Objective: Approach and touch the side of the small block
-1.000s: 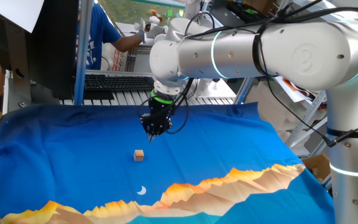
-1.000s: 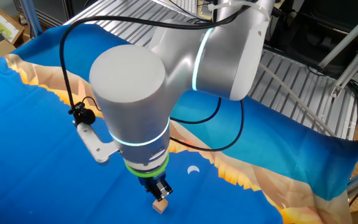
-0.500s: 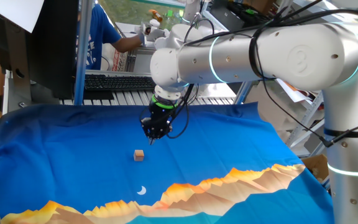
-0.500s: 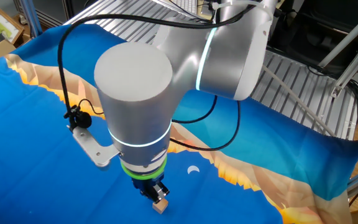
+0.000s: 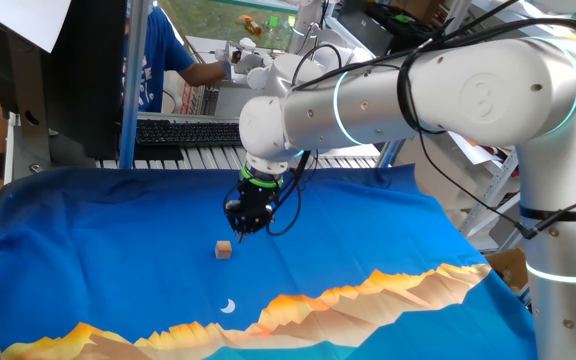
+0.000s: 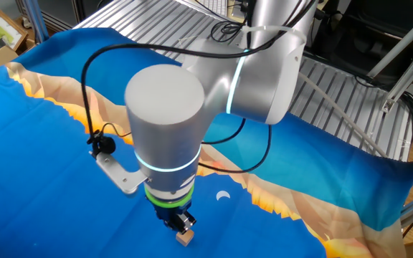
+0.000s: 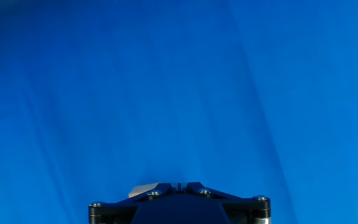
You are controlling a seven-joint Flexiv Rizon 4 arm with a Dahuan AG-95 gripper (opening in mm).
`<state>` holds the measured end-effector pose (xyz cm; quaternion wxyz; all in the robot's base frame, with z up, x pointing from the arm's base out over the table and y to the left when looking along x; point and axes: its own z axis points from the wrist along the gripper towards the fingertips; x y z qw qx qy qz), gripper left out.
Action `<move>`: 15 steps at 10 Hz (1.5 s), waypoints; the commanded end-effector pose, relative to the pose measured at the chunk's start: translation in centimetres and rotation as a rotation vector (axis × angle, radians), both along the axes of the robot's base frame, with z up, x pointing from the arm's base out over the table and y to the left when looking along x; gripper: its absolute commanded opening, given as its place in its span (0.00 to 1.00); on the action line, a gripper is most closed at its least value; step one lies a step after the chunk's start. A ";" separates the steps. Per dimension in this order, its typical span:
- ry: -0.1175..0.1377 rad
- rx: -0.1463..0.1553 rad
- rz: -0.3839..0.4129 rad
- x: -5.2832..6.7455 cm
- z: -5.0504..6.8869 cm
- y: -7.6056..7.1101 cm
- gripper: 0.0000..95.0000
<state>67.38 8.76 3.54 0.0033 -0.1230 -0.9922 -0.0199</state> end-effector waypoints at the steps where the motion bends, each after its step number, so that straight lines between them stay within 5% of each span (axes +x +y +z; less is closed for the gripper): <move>1: 0.005 0.000 0.015 0.0 -0.1 0.0 0.00; 12: -0.039 -0.003 0.021 -0.2 -1.8 -0.1 0.00; 14: -0.049 0.000 0.008 -0.2 -1.8 -0.1 0.40; 15: -0.049 0.005 -0.007 -0.2 -1.8 -0.1 0.40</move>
